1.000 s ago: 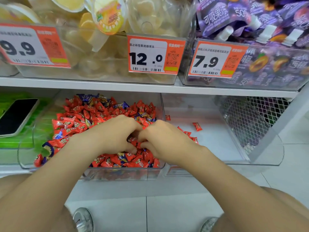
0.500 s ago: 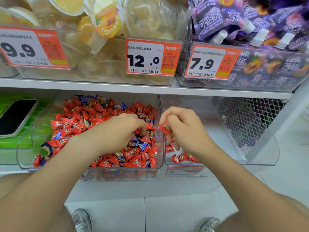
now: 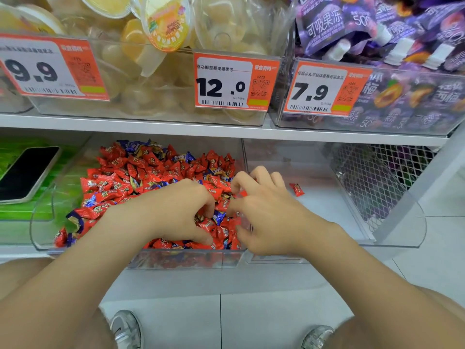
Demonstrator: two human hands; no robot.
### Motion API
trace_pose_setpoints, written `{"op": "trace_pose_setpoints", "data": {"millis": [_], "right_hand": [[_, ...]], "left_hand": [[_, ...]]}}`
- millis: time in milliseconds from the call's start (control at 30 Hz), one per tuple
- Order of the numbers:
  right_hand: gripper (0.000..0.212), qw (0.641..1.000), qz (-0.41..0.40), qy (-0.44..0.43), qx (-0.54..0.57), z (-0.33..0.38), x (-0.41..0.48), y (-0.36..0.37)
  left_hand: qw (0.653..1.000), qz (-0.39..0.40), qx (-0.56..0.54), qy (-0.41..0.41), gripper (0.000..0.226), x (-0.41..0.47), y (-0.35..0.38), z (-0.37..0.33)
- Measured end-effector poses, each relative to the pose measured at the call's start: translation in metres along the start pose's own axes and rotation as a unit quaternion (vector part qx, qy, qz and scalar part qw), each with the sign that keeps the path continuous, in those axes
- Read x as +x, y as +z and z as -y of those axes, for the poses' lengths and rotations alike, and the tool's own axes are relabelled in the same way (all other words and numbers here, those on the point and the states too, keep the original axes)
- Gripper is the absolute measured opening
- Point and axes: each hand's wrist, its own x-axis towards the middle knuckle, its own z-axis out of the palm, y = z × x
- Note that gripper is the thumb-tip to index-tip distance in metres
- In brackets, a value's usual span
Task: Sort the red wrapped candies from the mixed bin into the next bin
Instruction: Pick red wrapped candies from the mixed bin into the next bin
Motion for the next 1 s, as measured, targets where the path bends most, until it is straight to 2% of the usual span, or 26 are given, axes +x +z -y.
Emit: {"op": "trace_pose_setpoints", "data": {"millis": [67,133,200,300,367,467,567,633,700,800,933,1000], "right_hand": [[0.039,1.0,0.024,0.005,-0.018,0.001,0.003,-0.002],[0.044,0.999,0.048,0.008,-0.02,0.003,0.007,-0.005],[0.041,0.998,0.056,0.016,-0.028,0.008,0.013,-0.004],[0.029,0.997,0.036,0.034,-0.056,0.013,0.019,0.002],[0.025,0.997,0.031,0.047,-0.046,0.013,0.019,0.007],[0.019,0.995,-0.014,0.076,0.065,0.006,0.018,0.005],[0.004,0.947,-0.107,0.135,0.271,-0.007,0.016,-0.006],[0.011,0.903,-0.159,0.176,0.358,-0.013,0.013,-0.013],[0.023,0.886,-0.178,0.199,0.379,-0.016,0.01,-0.016],[0.03,0.904,-0.147,0.19,0.354,-0.011,0.007,-0.013],[0.025,0.956,-0.11,0.094,0.254,0.003,0.013,-0.005],[0.03,0.976,-0.102,0.064,0.18,0.004,0.021,-0.002]], "left_hand": [[0.999,0.026,0.021,-0.013,0.064,0.0,-0.001,-0.001],[0.999,0.037,0.018,-0.014,0.067,0.002,-0.003,0.0],[0.999,0.033,0.011,-0.011,0.061,0.005,-0.003,0.002],[1.0,0.004,0.021,0.007,0.037,0.011,0.002,0.006],[1.0,-0.006,0.024,0.009,0.032,0.013,0.005,0.008],[0.999,-0.032,0.016,0.012,0.028,0.014,0.006,0.012],[0.996,-0.079,-0.027,0.027,0.016,0.01,0.003,0.014],[0.993,-0.1,-0.06,0.027,0.015,0.008,0.0,0.012],[0.991,-0.108,-0.071,0.021,0.016,0.007,-0.001,0.011],[0.986,-0.144,-0.078,0.01,0.015,0.009,-0.002,0.009],[0.971,-0.229,-0.067,-0.033,0.019,0.01,-0.007,0.013],[0.962,-0.259,-0.035,-0.073,0.019,0.012,-0.01,0.017]]}}
